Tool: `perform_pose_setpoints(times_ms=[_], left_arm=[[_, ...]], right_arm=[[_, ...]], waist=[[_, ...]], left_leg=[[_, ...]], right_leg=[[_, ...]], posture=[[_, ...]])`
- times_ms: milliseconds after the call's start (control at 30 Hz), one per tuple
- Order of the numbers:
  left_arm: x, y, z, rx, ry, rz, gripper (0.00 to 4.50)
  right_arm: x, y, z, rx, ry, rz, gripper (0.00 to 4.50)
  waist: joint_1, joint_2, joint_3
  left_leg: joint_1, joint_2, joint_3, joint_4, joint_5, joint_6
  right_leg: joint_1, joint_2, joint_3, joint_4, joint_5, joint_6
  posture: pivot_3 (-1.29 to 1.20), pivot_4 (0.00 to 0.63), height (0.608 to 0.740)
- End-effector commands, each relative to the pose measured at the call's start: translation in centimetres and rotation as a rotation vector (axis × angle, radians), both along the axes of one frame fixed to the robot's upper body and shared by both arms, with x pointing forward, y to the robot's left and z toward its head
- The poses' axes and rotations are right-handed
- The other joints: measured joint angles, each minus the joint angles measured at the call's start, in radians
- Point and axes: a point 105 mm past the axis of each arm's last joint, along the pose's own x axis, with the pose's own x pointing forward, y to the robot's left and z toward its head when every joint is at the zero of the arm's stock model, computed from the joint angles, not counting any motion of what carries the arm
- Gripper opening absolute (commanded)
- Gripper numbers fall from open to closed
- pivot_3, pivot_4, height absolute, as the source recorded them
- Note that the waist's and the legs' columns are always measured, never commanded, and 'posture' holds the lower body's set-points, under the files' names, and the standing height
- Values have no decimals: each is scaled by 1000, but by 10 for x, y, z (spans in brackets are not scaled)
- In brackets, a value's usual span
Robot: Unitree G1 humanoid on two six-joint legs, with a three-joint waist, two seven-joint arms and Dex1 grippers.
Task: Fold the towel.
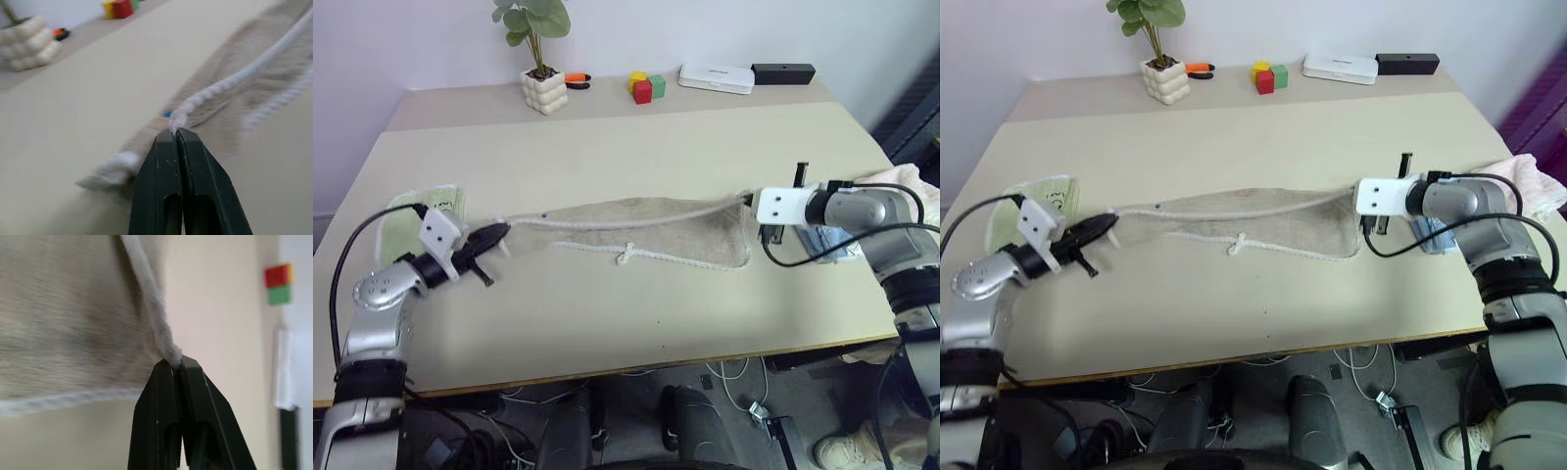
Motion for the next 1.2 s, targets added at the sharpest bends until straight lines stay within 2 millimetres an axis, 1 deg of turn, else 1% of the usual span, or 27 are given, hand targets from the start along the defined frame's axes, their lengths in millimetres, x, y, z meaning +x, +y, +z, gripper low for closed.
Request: perform_pose_setpoints(times_ms=[33,67,100,133,167,200,233,267,300,333,367,433,467,567,633,667,700,733,767,800,867,900,933,1033,1133,1200], left_arm=[[32,0,34,21,-137,66,0],[49,-1,56,-4,-198,117,0],[63,-1,76,-21,-244,166,0],[70,-1,88,-30,-272,198,0],[76,1,112,-28,-336,245,0],[78,4,132,-24,-388,277,0],[78,6,154,-24,-443,298,0],[76,9,171,-22,-491,315,0],[74,11,182,-15,-522,325,0],[72,13,188,-9,-542,332,0],[69,15,193,-8,-551,317,0],[61,19,194,29,-566,276,0],[59,20,194,40,-570,264,0],[55,25,179,72,-532,218,0],[53,25,176,86,-530,207,0],[48,25,163,104,-499,154,0],[42,25,138,127,-426,74,0],[35,26,121,142,-375,14,0],[29,26,111,147,-344,-26,0],[20,26,90,163,-264,-98,0],[-1,26,56,264,-150,-213,0],[-8,27,46,287,-102,-257,0],[-15,28,41,310,-73,-285,0],[-26,28,38,318,-19,-343,0],[-38,28,33,340,39,-396,0],[-49,27,27,373,106,-445,0]], right_arm=[[24,22,40,21,-201,4,51],[37,33,58,41,-295,-14,51],[47,41,77,63,-381,-48,51],[52,44,88,73,-436,-72,51],[57,43,105,57,-520,-120,51],[59,41,122,53,-593,-154,51],[58,38,142,79,-668,-182,51],[56,36,157,96,-728,-195,51],[53,34,167,107,-765,-199,51],[52,33,172,110,-788,-201,51],[50,31,173,122,-786,-183,51],[46,24,170,124,-781,-168,51],[45,22,169,123,-779,-165,51],[40,15,152,105,-725,-125,51],[39,13,148,96,-716,-122,51],[34,13,129,68,-655,-71,51],[27,14,96,57,-515,-11,51],[19,15,73,50,-415,36,51],[12,16,59,49,-349,64,51],[0,20,40,74,-246,103,51],[-21,16,11,18,-131,149,51],[-29,15,0,1,-76,162,51],[-37,13,-8,-6,-21,171,51],[-55,11,-19,-11,81,192,51],[-66,6,-18,-26,147,191,51],[-77,4,-18,-39,205,202,51]], waist=[[-2,0,0],[-2,-1,0],[-3,-3,2],[-5,-5,4],[-6,-4,4],[-6,-4,4],[-4,-5,4],[-4,-4,4],[-5,-5,4],[-5,-5,4],[-5,-5,4],[-6,-5,4],[-6,-4,4],[-8,-4,4],[-9,-4,4],[-8,-4,4],[-8,-4,4],[-7,-5,2],[-7,-5,1],[-7,-5,2],[-7,-4,3],[-7,-4,4],[-6,-3,4],[-3,-4,5],[-2,-5,4],[-2,-4,3]], left_leg=[[0,0,0,0,0,0],[0,0,1,0,0,0],[0,-1,1,1,0,0],[-2,-1,1,2,1,0],[-5,-1,0,4,1,-1],[-6,-1,1,6,1,-1],[-8,-1,1,5,1,0],[-10,-1,2,4,1,0],[-12,-1,4,2,1,0],[-12,-1,6,-1,1,0],[-10,-1,9,-5,1,0],[-7,-1,12,-8,1,0],[-7,0,13,-8,1,0],[-6,0,13,-5,1,0],[-1,0,13,-5,1,0],[-2,0,13,-4,1,0],[-2,0,13,-4,1,0],[-1,0,13,-3,1,0],[1,1,12,-6,1,0],[4,1,13,-6,0,0],[3,1,13,-5,0,1],[3,1,13,-5,0,1],[2,1,13,-3,0,1],[-2,5,12,6,-1,1],[-1,6,9,9,-5,8],[0,8,8,10,-8,12]], right_leg=[[0,0,0,0,0,0],[0,0,0,0,0,0],[0,0,0,1,0,0],[-2,0,0,4,0,0],[-6,0,0,8,0,0],[-7,0,0,9,0,0],[-9,0,0,10,0,1],[-10,0,0,10,-1,1],[-12,-1,0,8,-1,2],[-12,-1,0,7,-1,2],[-12,-2,0,5,-2,3],[-11,-2,0,5,-3,5],[-11,-2,0,5,-3,5],[-10,-2,0,6,-3,5],[-7,-2,0,6,-3,5],[-7,-2,0,7,-3,5],[-7,-2,0,8,-3,5],[-6,-2,0,8,-4,5],[-4,-2,0,8,-4,5],[0,-2,0,7,-5,6],[-1,-2,0,8,-5,6],[-1,-2,0,8,-5,5],[-2,-2,0,8,-5,5],[-5,-1,-1,10,-4,3],[-2,-2,-1,10,-4,-1],[-2,-3,-1,9,-4,-2]], posture=[[0,150,740],[0,150,740],[0,150,740],[0,150,740],[0,150,740],[0,150,740],[0,150,740],[0,150,740],[0,150,740],[0,150,740],[0,150,740],[0,150,740],[0,150,740],[0,150,740],[0,150,740],[0,150,740],[0,150,740],[0,150,740],[0,150,740],[0,150,740],[0,150,740],[0,150,740],[0,150,740],[0,150,740],[0,150,740],[0,150,740]])
